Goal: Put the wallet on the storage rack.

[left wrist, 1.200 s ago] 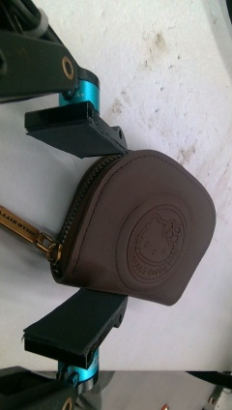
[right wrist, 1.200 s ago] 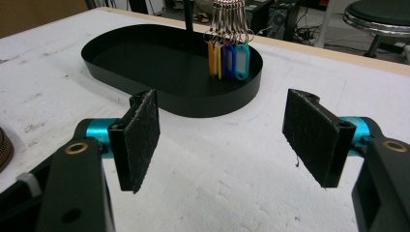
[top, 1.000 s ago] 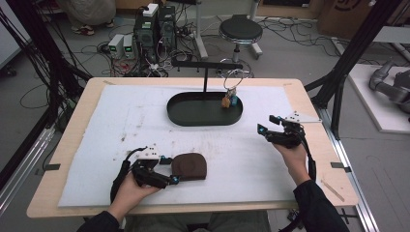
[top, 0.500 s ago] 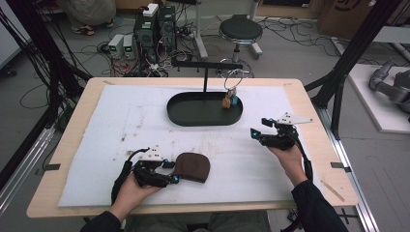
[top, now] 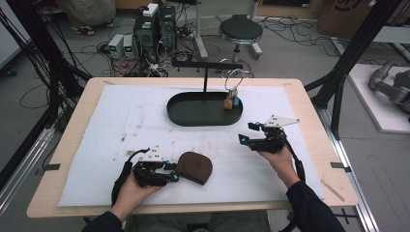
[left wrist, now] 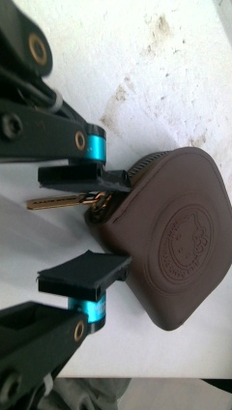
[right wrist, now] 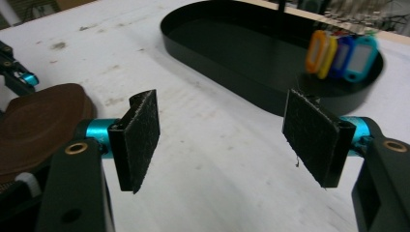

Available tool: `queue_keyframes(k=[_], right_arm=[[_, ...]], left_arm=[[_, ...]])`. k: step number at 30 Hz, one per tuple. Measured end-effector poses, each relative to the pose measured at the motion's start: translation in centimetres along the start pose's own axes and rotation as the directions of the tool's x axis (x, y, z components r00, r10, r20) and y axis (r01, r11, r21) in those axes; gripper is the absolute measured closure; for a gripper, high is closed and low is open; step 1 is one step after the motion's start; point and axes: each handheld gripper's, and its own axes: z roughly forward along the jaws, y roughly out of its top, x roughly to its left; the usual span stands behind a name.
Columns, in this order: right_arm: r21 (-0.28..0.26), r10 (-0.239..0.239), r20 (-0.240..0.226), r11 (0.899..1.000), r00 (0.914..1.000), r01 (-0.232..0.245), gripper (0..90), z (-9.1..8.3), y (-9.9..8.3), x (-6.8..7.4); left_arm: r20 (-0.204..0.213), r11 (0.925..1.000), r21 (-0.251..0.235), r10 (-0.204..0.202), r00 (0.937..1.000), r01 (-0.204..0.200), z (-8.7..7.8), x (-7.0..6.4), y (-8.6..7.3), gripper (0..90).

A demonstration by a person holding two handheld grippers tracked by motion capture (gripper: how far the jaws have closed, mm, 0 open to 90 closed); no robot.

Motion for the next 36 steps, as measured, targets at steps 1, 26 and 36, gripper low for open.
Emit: queue_keyframes(k=[1,26,36], right_arm=[[0.003,-0.007,-0.007,1.0,1.0,0.007,30.0,0.2,0.1,0.2],[0.01,0.004,-0.157,1.0,0.9876,-0.003,30.1,1.6,0.4,1.7],[0.063,0.013,-0.323,0.998,0.9465,0.008,30.5,4.3,0.7,4.3]], left_arm=[[-0.004,1.0,-0.001,0.0,1.0,0.0,0.0,0.0,0.0,59.6],[-0.127,0.9498,-0.047,0.301,0.945,-0.309,-0.5,-2.1,0.8,65.5],[-0.135,0.9165,-0.069,0.383,0.9139,-0.394,-0.8,-2.4,0.7,66.8]])
